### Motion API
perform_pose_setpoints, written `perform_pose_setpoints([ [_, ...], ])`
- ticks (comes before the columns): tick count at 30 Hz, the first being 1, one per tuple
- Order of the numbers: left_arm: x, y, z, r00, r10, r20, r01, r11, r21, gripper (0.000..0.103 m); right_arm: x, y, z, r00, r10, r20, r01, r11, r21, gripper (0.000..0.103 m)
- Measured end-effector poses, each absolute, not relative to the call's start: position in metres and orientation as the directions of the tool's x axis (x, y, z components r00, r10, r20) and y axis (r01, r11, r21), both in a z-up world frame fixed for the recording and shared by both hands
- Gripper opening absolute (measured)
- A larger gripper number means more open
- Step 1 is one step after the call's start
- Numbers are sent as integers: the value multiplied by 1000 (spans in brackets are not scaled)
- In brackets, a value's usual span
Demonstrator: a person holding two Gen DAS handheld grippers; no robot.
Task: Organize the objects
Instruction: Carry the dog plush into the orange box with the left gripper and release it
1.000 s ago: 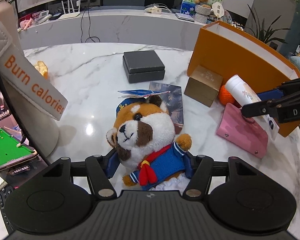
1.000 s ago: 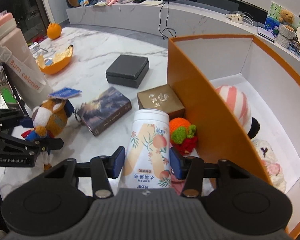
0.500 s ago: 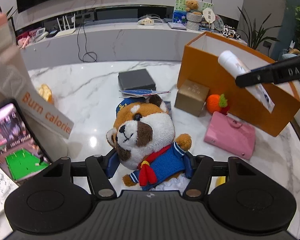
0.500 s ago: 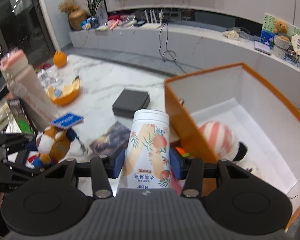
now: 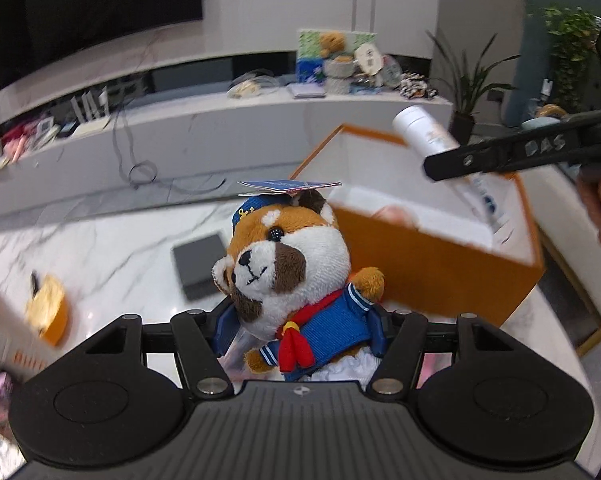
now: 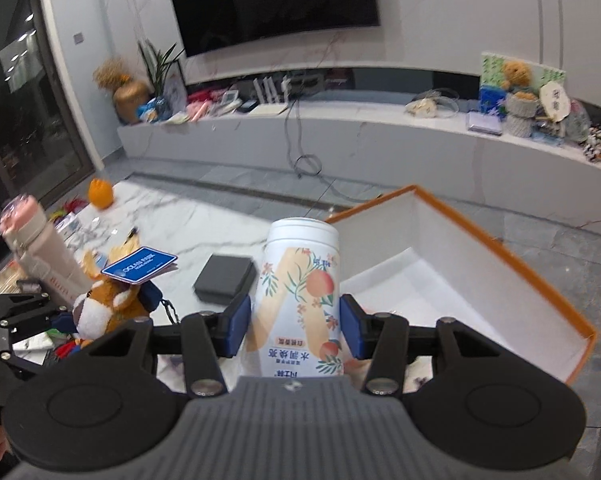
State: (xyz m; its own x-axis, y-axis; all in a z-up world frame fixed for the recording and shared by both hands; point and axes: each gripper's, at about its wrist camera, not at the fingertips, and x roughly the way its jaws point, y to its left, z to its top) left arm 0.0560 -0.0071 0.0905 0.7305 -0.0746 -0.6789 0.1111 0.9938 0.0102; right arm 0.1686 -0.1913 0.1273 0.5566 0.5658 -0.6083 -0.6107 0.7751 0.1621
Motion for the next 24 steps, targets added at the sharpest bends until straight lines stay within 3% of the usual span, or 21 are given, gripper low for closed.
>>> perform_pose_setpoints([
  [10, 117, -85, 126, 769, -104, -631, 199, 977, 81, 72, 193, -235, 139, 618, 539, -573, -533, 822, 199, 51],
  [24, 167, -128, 114, 753, -129, -645, 206, 978, 46, 72, 219, -283, 134, 688, 428, -586, -400, 897, 186, 51],
])
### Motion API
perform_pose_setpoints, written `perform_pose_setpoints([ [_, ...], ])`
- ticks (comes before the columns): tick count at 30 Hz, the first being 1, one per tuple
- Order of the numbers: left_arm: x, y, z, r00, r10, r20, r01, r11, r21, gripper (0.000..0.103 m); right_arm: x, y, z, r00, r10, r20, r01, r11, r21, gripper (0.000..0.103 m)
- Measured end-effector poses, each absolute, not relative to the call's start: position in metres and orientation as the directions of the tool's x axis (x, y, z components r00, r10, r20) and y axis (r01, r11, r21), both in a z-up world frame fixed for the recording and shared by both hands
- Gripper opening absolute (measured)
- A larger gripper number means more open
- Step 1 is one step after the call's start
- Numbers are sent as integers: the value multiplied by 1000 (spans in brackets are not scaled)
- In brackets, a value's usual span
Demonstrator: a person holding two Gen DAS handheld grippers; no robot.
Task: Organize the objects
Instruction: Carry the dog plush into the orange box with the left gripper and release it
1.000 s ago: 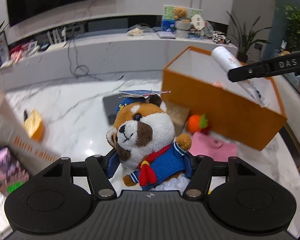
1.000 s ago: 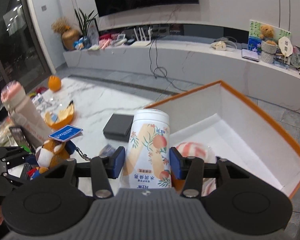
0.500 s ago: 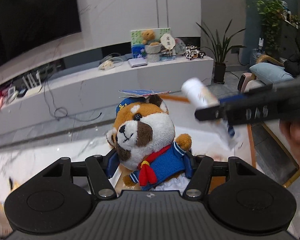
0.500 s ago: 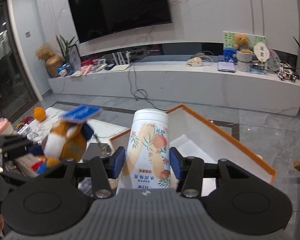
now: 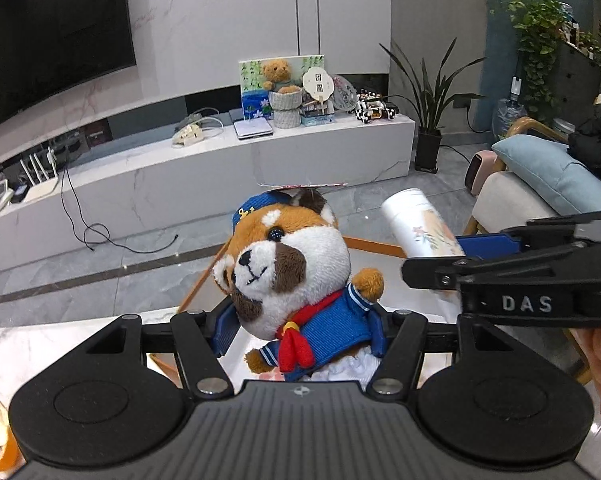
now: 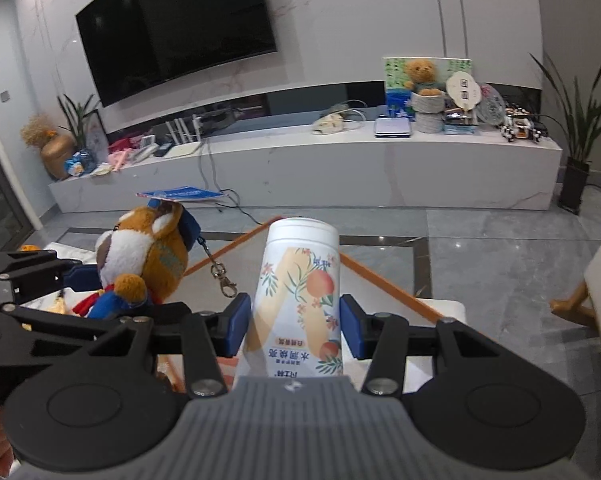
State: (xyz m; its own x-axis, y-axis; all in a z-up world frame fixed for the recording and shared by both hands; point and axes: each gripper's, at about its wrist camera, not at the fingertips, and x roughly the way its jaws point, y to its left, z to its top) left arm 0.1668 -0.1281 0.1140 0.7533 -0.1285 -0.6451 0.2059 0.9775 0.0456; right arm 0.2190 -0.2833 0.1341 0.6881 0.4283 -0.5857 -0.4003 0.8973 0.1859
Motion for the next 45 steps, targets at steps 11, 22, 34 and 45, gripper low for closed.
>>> perform_pose_setpoints([
  [11, 206, -123, 85, 734, -56, -677, 161, 982, 93, 72, 241, -283, 108, 660, 363, -658, -363, 921, 145, 51],
  [22, 235, -116, 58, 707, 54, -705, 179, 951, 253, 72, 257, -271, 77, 619, 313, -720, -350, 931, 104, 51],
  [34, 238, -136, 45, 704, 137, -697, 328, 807, 490, 73, 262, -262, 53, 596, 258, -760, -345, 938, 47, 51],
  [45, 244, -143, -8, 531, 221, -818, 476, 721, 504, 66, 263, -251, 35, 565, 226, -793, -363, 932, 6, 51],
])
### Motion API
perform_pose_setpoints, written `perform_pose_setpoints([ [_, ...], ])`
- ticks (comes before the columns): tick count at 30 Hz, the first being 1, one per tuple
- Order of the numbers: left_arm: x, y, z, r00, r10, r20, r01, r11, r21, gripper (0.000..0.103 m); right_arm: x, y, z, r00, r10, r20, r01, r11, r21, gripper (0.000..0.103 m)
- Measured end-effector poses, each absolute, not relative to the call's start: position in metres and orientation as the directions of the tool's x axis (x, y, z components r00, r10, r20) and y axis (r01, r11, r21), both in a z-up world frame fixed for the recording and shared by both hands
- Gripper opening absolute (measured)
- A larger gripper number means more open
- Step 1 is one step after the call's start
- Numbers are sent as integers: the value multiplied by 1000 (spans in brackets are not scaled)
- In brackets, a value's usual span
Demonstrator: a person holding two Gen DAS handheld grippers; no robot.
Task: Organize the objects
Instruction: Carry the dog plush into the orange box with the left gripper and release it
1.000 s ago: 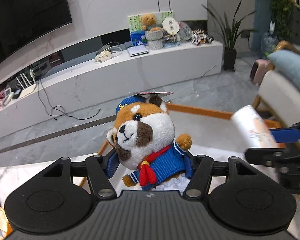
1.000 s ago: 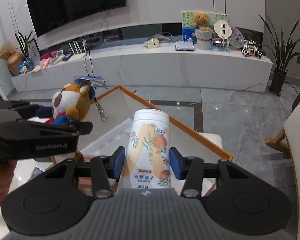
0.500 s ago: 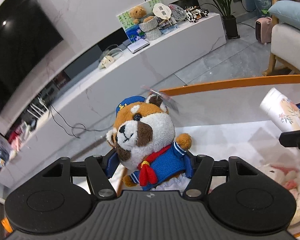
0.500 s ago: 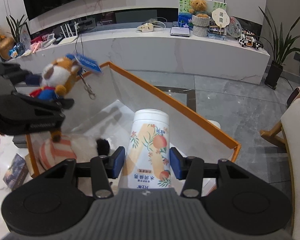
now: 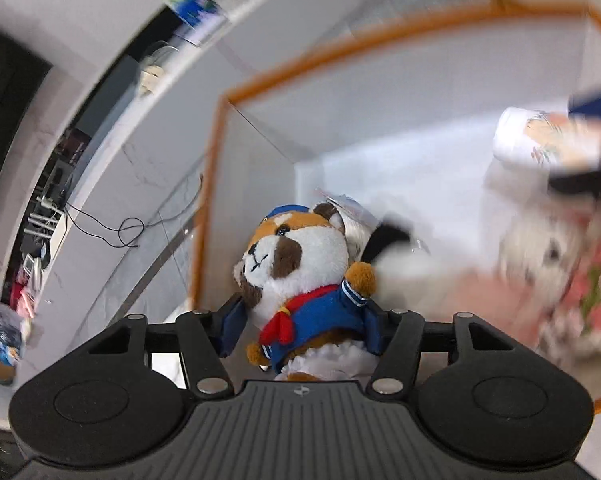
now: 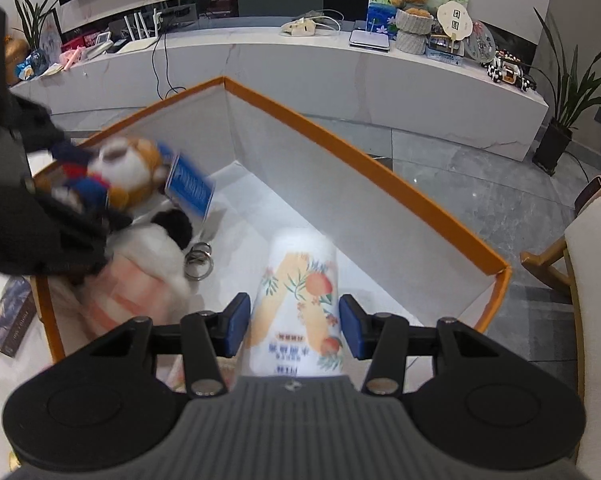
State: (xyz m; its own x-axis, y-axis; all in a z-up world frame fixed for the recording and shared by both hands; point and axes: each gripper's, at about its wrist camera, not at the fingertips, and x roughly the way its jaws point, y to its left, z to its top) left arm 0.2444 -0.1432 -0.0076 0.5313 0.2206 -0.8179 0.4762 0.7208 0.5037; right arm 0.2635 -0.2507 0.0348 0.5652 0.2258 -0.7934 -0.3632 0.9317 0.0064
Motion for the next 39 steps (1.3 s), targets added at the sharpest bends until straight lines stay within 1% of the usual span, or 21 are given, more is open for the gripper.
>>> perform_pose_setpoints([
  [1, 242, -143, -13, 529, 229, -817, 481, 712, 511, 62, 265, -250, 34, 564, 223, -795, -361, 932, 5, 36],
  [2, 242, -143, -18, 523, 233, -820, 479, 715, 509, 62, 266, -251, 32, 557, 223, -800, -362, 932, 8, 27],
  [3, 242, -142, -22, 514, 231, -826, 476, 724, 499, 61, 268, -251, 31, 550, 223, -805, -360, 933, 13, 29],
  [5, 243, -138, -27, 502, 223, -836, 468, 743, 479, 58, 268, -251, 30, 550, 221, -805, -361, 933, 10, 29],
  [7, 245, -133, -26, 489, 210, -846, 453, 768, 452, 58, 269, -251, 29, 550, 219, -806, -359, 933, 8, 29],
  [8, 246, -131, -26, 484, 210, -850, 449, 774, 447, 59, 269, -251, 29, 549, 219, -806, -359, 933, 9, 29],
  [10, 245, -129, -26, 487, 220, -845, 443, 772, 456, 68, 270, -250, 29, 550, 217, -807, -358, 934, 7, 29],
  [12, 244, -129, -22, 495, 229, -838, 434, 771, 466, 73, 270, -248, 28, 548, 217, -808, -359, 933, 7, 29],
  [18, 242, -124, -15, 498, 218, -839, 415, 790, 451, 73, 268, -246, 28, 550, 215, -807, -364, 932, 0, 29],
  [20, 240, -123, -10, 506, 208, -837, 417, 790, 449, 73, 267, -245, 28, 552, 215, -806, -364, 931, -1, 30],
  [26, 231, -108, 22, 567, 124, -814, 379, 839, 392, 74, 265, -245, 35, 564, 227, -794, -371, 929, 2, 32],
  [29, 227, -93, 41, 594, 71, -802, 348, 875, 336, 74, 263, -244, 41, 573, 236, -785, -376, 927, 4, 32],
  [33, 219, -75, 60, 637, 79, -767, 302, 889, 343, 75, 257, -240, 51, 587, 252, -770, -391, 920, 3, 32],
  [39, 191, -43, 82, 680, 46, -732, 243, 928, 283, 75, 244, -233, 66, 606, 282, -744, -423, 906, -1, 33],
])
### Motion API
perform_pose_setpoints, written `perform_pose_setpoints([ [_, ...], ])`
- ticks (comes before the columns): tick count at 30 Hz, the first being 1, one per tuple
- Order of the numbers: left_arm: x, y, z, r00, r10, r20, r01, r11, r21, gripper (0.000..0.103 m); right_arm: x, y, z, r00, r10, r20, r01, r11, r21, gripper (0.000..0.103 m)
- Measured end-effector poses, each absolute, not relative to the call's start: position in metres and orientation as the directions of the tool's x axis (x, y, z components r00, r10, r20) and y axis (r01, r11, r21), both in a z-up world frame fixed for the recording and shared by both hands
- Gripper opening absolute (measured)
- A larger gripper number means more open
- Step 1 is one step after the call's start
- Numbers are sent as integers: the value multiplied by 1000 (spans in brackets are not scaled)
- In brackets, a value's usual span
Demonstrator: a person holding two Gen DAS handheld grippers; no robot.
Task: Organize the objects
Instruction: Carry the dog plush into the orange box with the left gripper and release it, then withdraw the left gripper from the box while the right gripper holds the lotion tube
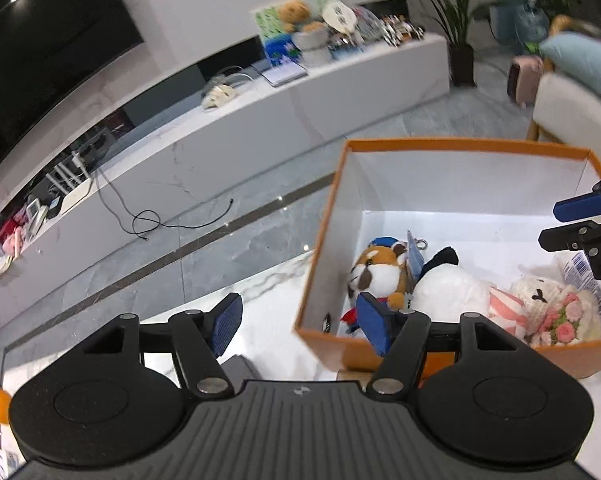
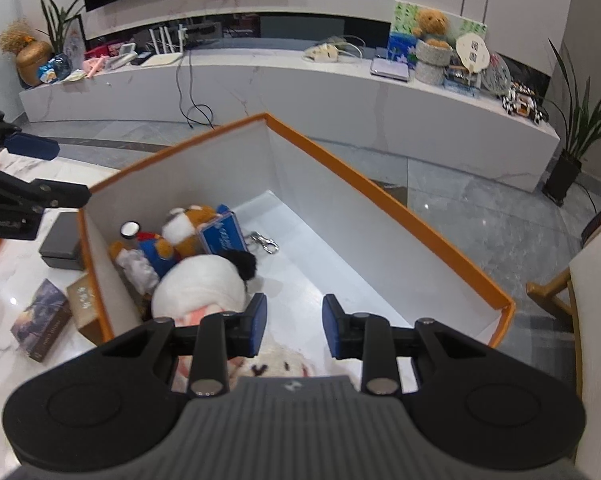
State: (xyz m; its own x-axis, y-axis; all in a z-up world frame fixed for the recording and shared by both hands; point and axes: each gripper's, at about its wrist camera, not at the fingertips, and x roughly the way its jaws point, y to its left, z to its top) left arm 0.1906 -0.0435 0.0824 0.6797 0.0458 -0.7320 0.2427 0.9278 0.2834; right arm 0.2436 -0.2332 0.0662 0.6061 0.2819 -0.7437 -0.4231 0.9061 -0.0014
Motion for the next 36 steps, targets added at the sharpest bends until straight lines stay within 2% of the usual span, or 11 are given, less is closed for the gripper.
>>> perform_pose_setpoints([
  [16, 114, 12, 68, 705, 21, -709, 186, 959, 212, 78, 207, -213, 87, 617, 345, -707, -504, 863, -19, 35],
  [31, 49, 26, 20, 662, -79, -746, 200, 977, 74, 80, 165, -184, 99, 559, 474, -680, -645, 764, 1, 37],
  [36, 39, 29, 11, 637, -139, -758, 201, 979, -11, 80, 151, -168, 89, 516, 497, -698, -684, 729, 14, 39],
])
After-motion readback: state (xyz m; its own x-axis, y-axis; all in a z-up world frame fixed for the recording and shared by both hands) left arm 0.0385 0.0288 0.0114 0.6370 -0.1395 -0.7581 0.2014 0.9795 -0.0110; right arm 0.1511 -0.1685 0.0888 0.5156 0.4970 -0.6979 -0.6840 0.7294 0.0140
